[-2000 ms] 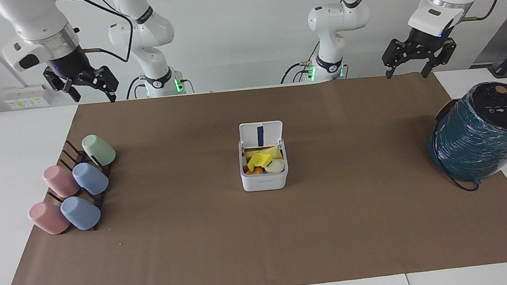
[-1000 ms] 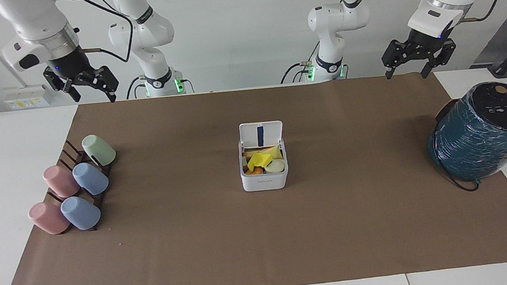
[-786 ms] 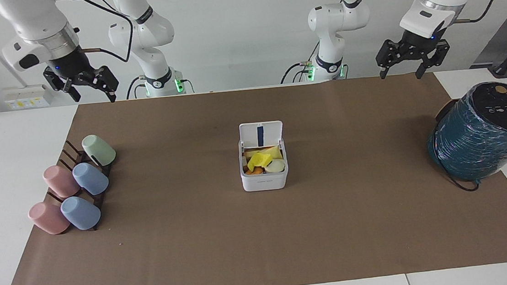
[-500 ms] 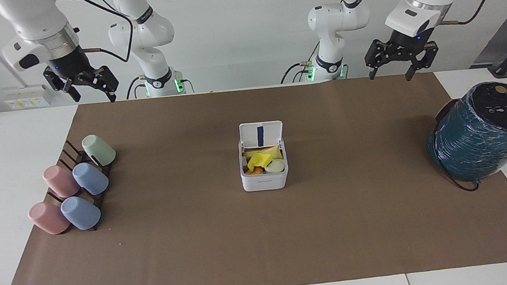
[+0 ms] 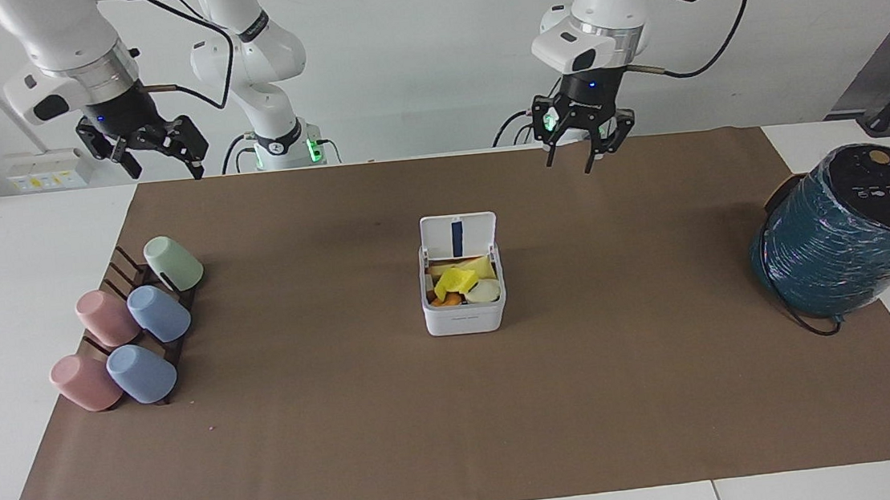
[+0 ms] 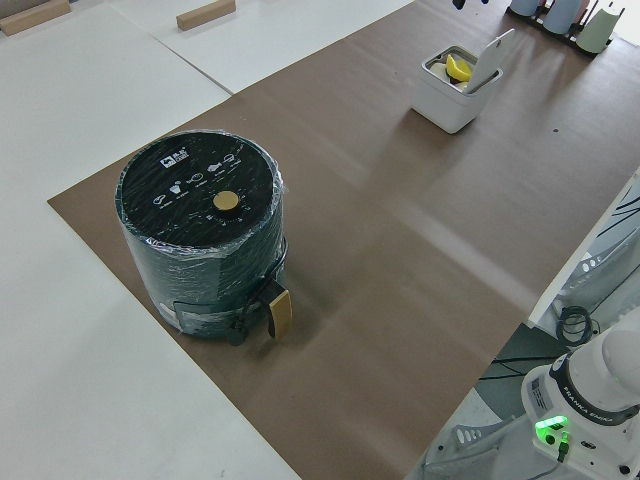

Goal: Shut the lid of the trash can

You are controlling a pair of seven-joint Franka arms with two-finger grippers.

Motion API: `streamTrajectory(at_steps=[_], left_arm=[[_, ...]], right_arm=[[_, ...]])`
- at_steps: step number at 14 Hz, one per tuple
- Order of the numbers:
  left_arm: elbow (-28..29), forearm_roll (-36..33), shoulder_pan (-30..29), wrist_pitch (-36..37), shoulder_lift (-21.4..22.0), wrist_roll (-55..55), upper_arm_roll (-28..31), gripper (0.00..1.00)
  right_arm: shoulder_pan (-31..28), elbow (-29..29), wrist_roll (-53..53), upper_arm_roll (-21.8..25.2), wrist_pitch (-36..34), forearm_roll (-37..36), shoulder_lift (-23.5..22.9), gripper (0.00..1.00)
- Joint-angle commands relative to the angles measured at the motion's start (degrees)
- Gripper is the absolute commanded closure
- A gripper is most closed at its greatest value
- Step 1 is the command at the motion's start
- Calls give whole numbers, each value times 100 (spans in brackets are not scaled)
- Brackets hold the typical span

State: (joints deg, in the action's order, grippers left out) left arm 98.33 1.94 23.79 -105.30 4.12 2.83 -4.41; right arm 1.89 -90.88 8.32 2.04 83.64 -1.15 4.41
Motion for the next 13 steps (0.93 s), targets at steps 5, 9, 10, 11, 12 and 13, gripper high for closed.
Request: streamTrajectory(at_steps=[5,9,10,11,12,13], left_arm=[[327,43,1003,-773,-340,1333,98,100],[458,35,1469,-826,-648,1378,107,100],[476,35,1488,-826,-692,1387,107,100],[494,35,1470,-834,-728,1378,107,100],[494,35,1444,-843,-737,1378,107,100],[485,35,1426,-904,-806,1378,107,100]], right_arm=[[-13,-150,83,-2,48,54,131,0],[-13,-150,83,-2,48,54,131,0],[-13,-150,83,6,48,54,139,0],[-39,-150,83,-2,48,54,139,0],[-48,-150,83,6,48,54,131,0],[-40,-150,83,-2,48,54,131,0]])
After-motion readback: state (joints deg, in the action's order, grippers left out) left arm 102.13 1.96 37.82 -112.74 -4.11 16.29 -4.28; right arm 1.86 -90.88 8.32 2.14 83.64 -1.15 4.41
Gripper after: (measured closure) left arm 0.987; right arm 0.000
